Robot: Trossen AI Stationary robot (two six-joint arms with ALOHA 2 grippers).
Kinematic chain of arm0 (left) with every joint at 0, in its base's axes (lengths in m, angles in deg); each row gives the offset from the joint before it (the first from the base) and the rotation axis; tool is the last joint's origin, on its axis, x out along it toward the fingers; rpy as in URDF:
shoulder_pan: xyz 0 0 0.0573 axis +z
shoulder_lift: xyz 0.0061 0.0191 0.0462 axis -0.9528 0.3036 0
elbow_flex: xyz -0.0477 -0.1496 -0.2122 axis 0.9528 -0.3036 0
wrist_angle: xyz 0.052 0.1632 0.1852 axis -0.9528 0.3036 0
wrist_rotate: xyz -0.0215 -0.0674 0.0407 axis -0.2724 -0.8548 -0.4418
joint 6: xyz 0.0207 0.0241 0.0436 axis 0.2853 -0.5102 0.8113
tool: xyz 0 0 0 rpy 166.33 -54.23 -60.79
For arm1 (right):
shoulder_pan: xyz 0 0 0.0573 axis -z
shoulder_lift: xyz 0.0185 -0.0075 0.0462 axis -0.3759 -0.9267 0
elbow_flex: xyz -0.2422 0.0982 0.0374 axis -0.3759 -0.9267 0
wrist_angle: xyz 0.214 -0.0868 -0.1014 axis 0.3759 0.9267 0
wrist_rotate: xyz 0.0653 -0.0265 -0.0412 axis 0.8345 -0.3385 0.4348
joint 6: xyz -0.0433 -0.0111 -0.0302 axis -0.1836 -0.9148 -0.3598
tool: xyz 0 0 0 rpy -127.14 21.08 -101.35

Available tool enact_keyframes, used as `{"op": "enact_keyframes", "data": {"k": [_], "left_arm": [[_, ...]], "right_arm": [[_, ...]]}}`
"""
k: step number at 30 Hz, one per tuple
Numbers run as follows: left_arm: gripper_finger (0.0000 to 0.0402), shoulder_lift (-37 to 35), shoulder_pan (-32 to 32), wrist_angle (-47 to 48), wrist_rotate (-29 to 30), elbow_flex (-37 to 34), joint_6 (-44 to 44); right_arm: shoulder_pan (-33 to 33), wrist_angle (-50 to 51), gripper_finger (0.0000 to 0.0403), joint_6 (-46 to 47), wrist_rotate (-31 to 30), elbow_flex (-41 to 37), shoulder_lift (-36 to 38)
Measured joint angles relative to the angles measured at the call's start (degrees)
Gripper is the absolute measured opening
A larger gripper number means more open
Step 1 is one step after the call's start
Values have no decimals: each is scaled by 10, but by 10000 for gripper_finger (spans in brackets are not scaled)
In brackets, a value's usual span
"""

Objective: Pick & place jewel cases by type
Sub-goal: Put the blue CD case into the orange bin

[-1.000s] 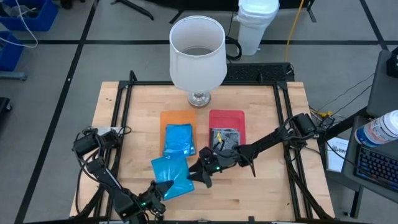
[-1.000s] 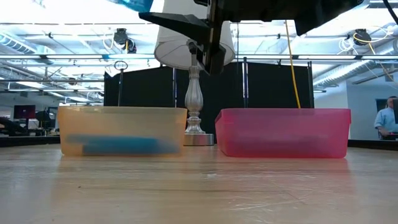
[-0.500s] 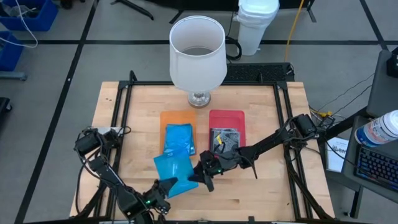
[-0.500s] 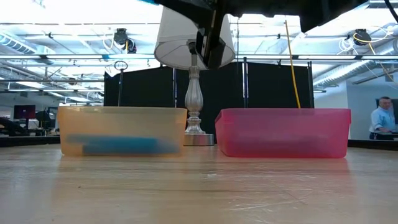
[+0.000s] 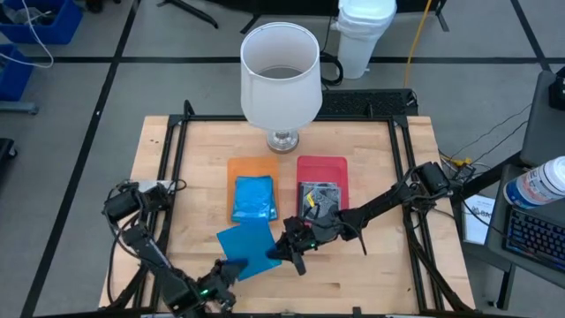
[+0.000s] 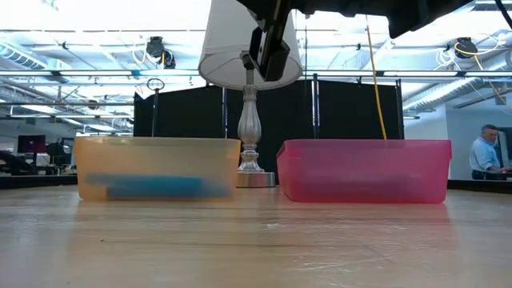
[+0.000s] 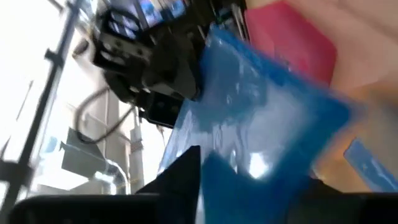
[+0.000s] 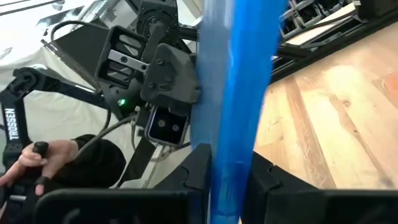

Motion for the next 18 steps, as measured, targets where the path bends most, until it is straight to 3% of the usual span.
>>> {"op": "enact_keyframes", "data": {"k": [9,14,18], "left_arm": [[201,-1,-75,9,2,0,-15],[213,-3,-134,8,4,0,-226],[192,-27,-174,7,-1,0,-381]], "right_arm": [[-1,-29,22,-13,2,0,0],[-2,-28,37,-57,-5,0,0],[-3,-28,23,-97,-26,0,0]]}}
